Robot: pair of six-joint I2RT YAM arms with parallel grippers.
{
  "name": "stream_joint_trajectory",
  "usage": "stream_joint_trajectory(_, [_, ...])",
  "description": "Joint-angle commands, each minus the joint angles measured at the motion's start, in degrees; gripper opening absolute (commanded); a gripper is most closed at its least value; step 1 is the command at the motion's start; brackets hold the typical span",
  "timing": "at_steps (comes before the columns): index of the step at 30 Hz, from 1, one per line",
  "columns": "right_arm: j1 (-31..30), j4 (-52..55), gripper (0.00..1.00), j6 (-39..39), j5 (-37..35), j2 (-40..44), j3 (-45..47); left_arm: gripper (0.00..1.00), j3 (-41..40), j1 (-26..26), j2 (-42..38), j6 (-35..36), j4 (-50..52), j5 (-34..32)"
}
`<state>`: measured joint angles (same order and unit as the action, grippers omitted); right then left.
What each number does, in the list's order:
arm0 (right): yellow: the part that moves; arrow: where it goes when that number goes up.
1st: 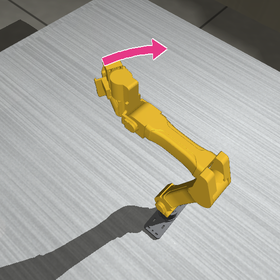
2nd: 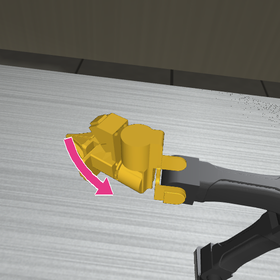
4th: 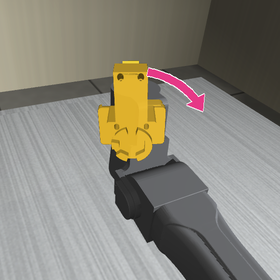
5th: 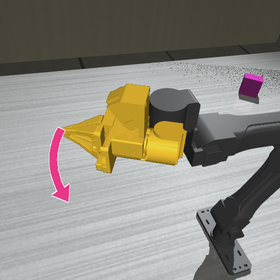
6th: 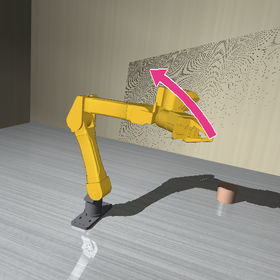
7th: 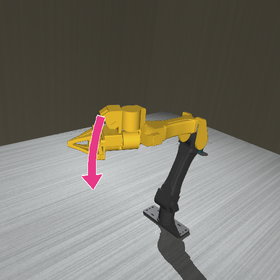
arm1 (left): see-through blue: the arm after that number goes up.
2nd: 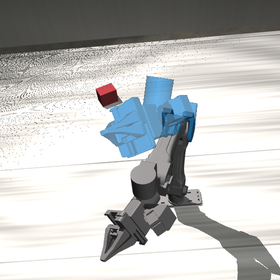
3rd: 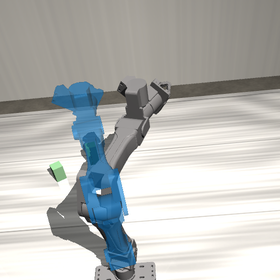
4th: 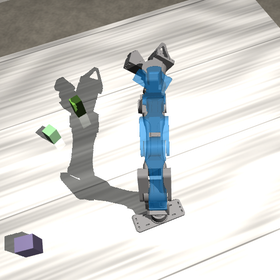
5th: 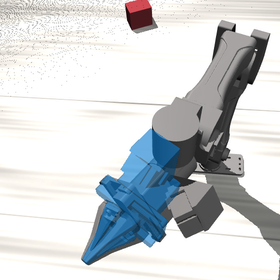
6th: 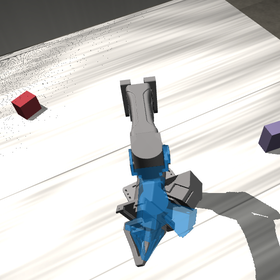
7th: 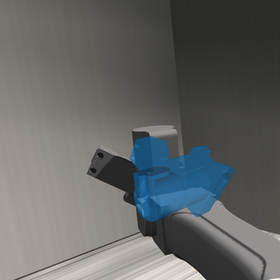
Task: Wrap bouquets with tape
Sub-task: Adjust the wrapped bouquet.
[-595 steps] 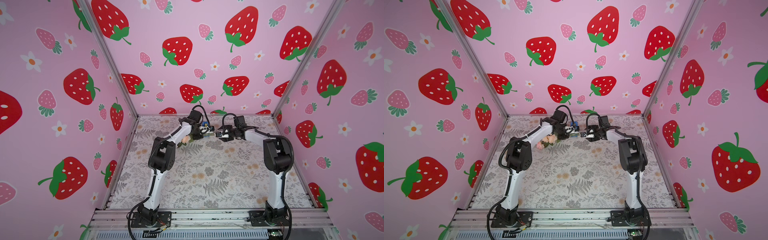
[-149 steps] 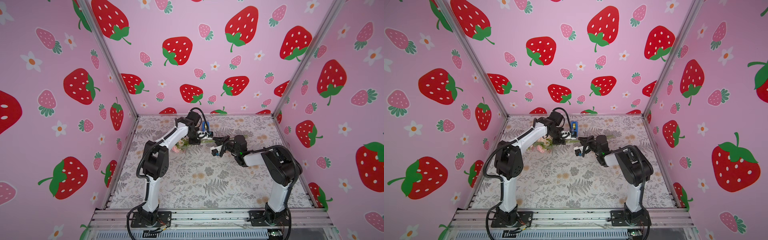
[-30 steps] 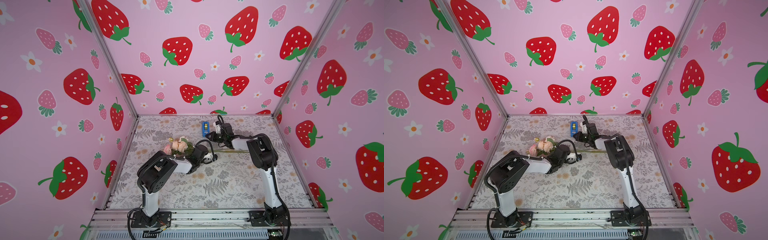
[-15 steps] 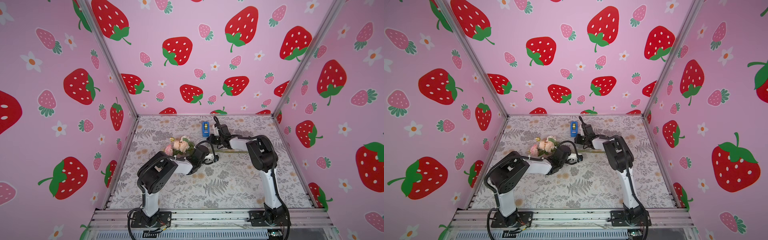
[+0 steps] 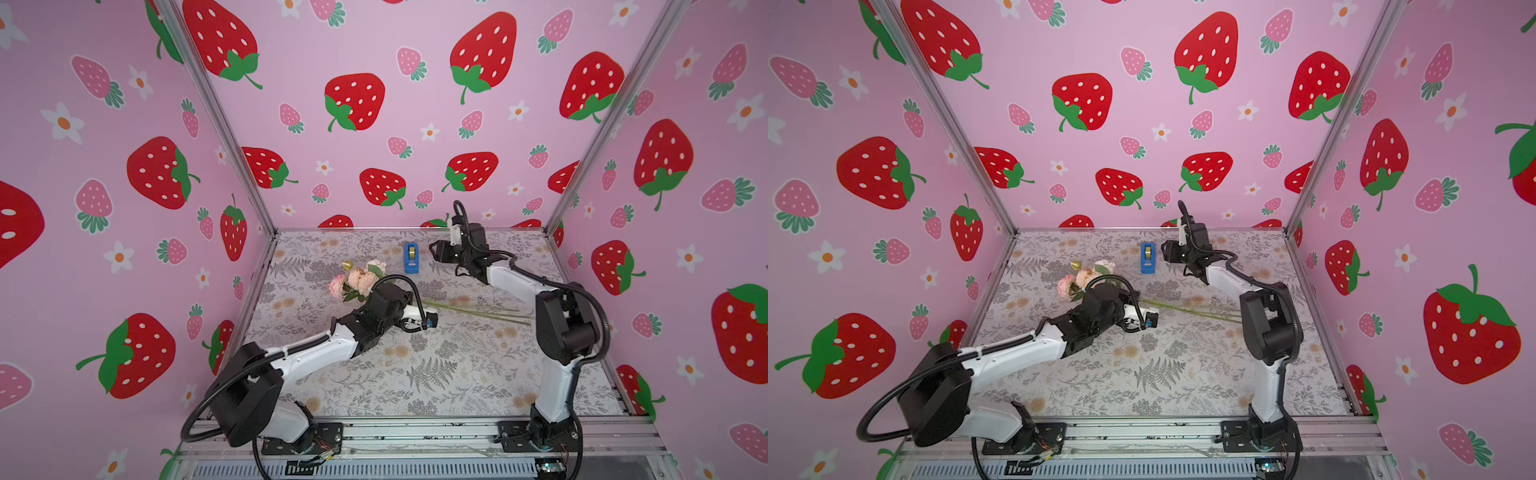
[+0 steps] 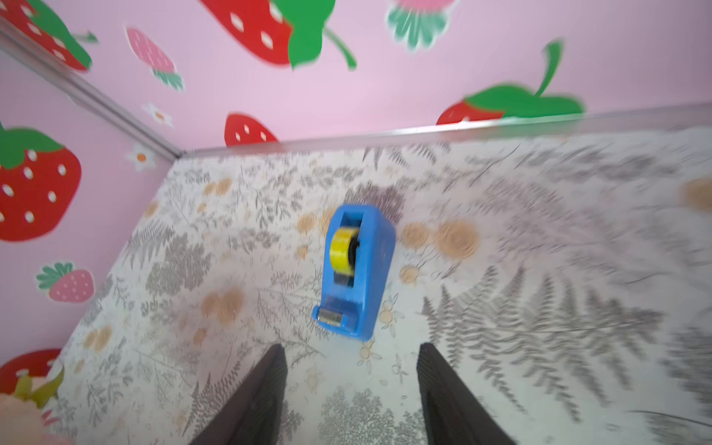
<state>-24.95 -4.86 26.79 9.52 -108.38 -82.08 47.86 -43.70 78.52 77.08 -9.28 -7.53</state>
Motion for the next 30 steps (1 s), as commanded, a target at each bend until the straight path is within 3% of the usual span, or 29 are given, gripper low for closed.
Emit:
stream_joint_trajectory(1, [6.2,6.1,0.58,-3.2,-3.5,6.3,3.0,0.00,2.6,0.9,-3.2,4.2,16.2,6.6])
stream_joint_trajectory(5, [11.4,8.0,0.58,-4.6,-3.8,16.7,9.2,0.00,4.5,2.5,-5.7,7.6,24.2,8.5])
stream_joint_trajectory(8, [11.4,12.5,0.57,-7.4,1.5,24.2,11.5,0.00,4.6,4.2,-6.3,11.5,24.8,10.6])
stream_joint_trajectory(11, [9.9,14.7,0.57,-7.4,11.2,32.3,17.1,0.00,5.3,4.8,-5.6,14.0,22.4,10.0])
stream_joint_trajectory(15, [3.1,17.6,0.59,-8.3,13.4,40.9,24.6,0.00,6.1,6.9,-4.8,17.5,18.9,14.4])
stream_joint_trajectory(22, [-7.8,20.4,0.62,-8.7,20.6,45.9,33.4,0.00,9.4,8.9,-0.1,21.9,13.5,14.9])
stream_joint_trajectory(30, [-15.3,23.6,0.64,-11.1,16.2,44.4,35.0,0.00,13.8,9.0,2.6,24.4,13.9,16.9])
